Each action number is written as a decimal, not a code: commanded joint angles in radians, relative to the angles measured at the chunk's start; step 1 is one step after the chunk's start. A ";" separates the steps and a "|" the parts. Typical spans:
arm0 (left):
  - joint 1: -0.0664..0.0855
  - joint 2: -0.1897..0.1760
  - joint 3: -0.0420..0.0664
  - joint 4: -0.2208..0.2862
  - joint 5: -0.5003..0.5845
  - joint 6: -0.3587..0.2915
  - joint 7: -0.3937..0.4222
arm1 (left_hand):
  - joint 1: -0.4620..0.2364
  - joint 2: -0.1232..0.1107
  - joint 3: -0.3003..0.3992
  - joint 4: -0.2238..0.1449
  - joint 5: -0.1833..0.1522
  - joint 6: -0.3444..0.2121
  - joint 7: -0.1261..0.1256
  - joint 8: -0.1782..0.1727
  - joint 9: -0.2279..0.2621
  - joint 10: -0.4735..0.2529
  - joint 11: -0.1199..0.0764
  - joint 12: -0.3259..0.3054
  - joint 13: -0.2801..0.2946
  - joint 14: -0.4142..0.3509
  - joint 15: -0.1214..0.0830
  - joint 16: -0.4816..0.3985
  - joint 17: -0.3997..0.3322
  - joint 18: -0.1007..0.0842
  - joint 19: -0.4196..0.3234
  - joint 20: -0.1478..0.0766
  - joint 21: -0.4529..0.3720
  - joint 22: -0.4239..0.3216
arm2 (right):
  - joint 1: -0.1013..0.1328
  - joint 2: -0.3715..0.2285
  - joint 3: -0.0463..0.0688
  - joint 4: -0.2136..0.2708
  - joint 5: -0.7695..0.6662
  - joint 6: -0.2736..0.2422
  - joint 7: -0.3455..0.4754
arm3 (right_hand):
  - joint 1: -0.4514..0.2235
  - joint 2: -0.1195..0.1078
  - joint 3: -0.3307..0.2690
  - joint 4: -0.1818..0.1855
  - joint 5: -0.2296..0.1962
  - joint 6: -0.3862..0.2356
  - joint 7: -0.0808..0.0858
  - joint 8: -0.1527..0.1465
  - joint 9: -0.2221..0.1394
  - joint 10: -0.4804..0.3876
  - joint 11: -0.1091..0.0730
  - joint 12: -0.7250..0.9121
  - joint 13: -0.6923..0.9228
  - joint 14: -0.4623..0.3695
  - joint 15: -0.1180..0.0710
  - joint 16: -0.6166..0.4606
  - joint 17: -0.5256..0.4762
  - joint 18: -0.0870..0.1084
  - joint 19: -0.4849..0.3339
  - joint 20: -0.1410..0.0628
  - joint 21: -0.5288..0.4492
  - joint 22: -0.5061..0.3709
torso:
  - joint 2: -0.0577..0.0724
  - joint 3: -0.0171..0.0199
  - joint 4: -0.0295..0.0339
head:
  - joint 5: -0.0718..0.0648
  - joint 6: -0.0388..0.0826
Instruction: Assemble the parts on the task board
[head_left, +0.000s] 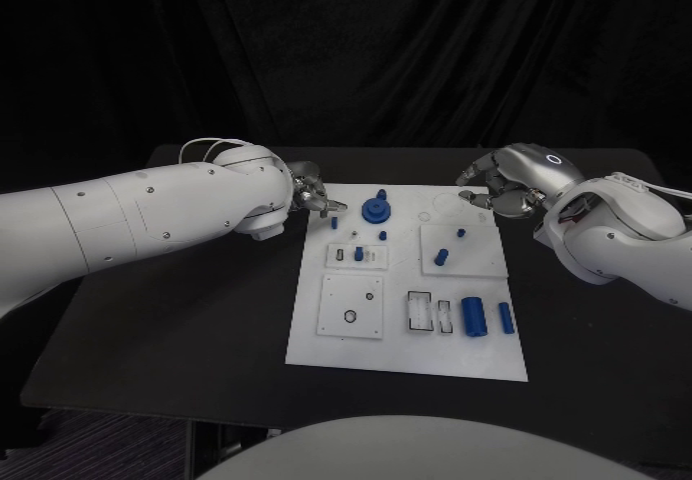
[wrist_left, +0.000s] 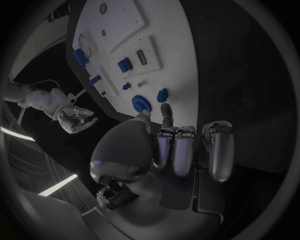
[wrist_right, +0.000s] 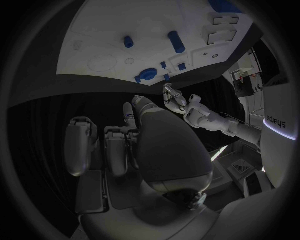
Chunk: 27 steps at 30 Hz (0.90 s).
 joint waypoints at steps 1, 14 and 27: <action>-0.005 0.004 0.001 -0.003 0.004 0.055 -0.005 | 0.004 0.001 0.000 -0.005 0.007 -0.009 0.003 -0.003 0.001 0.104 -0.003 0.003 0.263 0.107 -0.002 0.003 0.263 -0.009 0.019 -0.006 -0.004 0.177 | -0.002 -0.001 0.001 0.002 -0.006 -0.005 -0.008 | -0.001 0.006 0.002 0.002 0.005 -0.002 0.003 -0.005 -0.001 0.104 0.007 0.003 0.263 0.107 0.005 0.003 0.263 0.007 0.004 0.008 -0.004 0.202 | -0.001 0.0011 -0.0015 | 0.003 0.000; -0.016 0.017 0.001 -0.021 0.004 0.063 -0.006 | 0.009 0.006 0.002 -0.007 0.015 -0.014 0.005 -0.009 0.000 0.104 -0.002 0.003 0.263 0.107 -0.001 0.003 0.263 -0.008 0.016 -0.005 -0.007 0.175 | -0.002 -0.003 0.001 0.004 -0.006 -0.004 -0.008 | -0.001 0.007 0.002 0.003 0.006 -0.002 0.003 -0.005 -0.002 0.104 0.007 0.003 0.263 0.107 0.005 0.003 0.263 0.007 0.004 0.008 -0.004 0.202 | -0.001 0.0021 0.0006 | -0.002 0.000; -0.022 0.030 0.001 -0.038 0.004 0.059 0.006 | 0.019 0.012 0.004 -0.008 0.025 -0.031 0.011 -0.029 -0.005 0.104 0.003 0.003 0.263 0.107 0.004 0.003 0.263 -0.007 0.011 -0.001 -0.014 0.173 | -0.002 -0.002 0.001 0.004 -0.006 -0.004 -0.008 | -0.001 0.007 0.002 0.003 0.006 -0.002 0.003 -0.005 -0.002 0.104 0.007 0.003 0.263 0.107 0.005 0.003 0.263 0.007 0.004 0.008 -0.004 0.202 | -0.002 0.0019 -0.0006 | -0.004 0.000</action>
